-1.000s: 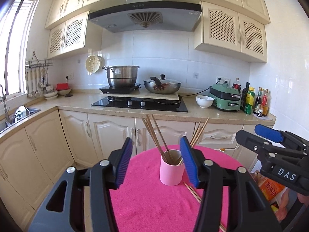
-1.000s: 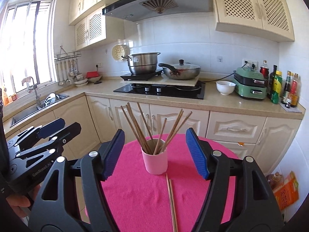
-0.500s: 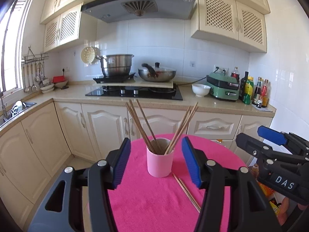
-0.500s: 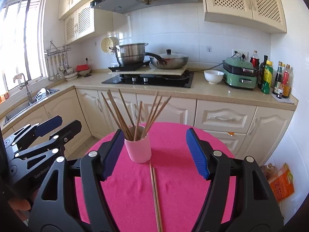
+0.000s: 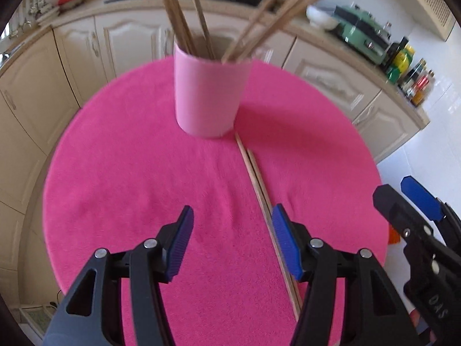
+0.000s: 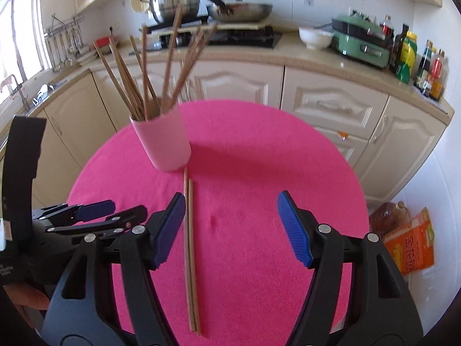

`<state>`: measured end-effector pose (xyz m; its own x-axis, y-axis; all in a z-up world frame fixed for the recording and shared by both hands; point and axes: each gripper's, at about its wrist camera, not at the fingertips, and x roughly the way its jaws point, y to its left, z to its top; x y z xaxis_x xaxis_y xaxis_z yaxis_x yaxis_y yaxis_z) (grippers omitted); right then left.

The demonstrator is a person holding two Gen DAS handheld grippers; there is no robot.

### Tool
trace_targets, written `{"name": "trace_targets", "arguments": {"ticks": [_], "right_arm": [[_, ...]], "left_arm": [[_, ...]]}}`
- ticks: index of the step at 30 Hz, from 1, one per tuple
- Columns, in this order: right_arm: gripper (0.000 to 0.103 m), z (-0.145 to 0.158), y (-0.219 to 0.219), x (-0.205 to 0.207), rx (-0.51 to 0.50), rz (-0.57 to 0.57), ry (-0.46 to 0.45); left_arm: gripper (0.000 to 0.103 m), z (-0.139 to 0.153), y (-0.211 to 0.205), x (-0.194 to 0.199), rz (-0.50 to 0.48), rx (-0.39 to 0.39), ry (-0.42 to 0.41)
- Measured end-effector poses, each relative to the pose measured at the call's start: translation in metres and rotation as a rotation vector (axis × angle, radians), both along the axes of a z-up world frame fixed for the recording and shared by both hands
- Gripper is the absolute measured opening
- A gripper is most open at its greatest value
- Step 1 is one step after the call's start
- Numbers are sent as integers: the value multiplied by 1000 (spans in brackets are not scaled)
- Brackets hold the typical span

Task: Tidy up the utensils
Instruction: 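Grasp a chopstick with the left tool while the right tool grasps the other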

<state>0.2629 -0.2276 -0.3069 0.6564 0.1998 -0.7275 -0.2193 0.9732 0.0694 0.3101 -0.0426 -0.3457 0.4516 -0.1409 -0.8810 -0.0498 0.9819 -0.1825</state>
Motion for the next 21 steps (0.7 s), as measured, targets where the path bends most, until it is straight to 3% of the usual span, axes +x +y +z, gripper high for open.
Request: {"name": "trace_targets", "arguments": {"ticks": [9, 17, 19, 21], "right_arm": [[66, -28, -19, 25, 17, 5, 97], [66, -34, -23, 43, 24, 2, 120], [66, -35, -26, 47, 33, 4, 129], [66, -34, -27, 50, 26, 17, 130]], "left_arm": [[57, -48, -34, 37, -26, 98, 179], [58, -50, -50, 59, -11, 176, 247], [50, -51, -56, 64, -29, 195, 267], [33, -52, -58, 62, -55, 218, 264]]}}
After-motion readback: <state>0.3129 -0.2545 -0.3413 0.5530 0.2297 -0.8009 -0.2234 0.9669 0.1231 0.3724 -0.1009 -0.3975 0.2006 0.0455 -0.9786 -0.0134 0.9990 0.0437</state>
